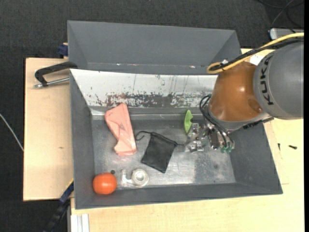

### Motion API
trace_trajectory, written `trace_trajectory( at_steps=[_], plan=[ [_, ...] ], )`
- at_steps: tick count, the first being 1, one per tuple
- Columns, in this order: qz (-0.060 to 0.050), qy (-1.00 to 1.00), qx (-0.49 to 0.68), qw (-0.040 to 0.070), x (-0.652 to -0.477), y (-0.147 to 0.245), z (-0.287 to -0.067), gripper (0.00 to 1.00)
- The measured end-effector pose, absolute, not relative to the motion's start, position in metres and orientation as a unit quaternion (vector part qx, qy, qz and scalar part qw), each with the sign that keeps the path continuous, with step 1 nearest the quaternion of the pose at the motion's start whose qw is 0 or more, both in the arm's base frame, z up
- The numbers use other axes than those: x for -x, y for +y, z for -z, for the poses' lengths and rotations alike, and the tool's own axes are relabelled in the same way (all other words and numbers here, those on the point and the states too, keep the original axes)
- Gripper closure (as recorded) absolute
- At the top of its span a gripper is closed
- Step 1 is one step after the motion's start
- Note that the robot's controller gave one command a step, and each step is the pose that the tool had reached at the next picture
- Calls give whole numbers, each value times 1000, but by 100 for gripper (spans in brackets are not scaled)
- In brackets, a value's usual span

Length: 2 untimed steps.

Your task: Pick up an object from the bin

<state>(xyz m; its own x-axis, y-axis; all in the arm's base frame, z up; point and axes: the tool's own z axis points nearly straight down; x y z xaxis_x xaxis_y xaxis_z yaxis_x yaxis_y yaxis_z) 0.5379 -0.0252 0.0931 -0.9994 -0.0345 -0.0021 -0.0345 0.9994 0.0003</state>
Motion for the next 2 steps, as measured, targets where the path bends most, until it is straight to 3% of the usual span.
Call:
trace_trajectory(
  at_steps=[1, 2],
  plan=[
    [0, 1000, 17, 1, -538, -25, -93, 100],
    [0, 1000, 16, 0, -535, -30, -147, 100]
  ],
)
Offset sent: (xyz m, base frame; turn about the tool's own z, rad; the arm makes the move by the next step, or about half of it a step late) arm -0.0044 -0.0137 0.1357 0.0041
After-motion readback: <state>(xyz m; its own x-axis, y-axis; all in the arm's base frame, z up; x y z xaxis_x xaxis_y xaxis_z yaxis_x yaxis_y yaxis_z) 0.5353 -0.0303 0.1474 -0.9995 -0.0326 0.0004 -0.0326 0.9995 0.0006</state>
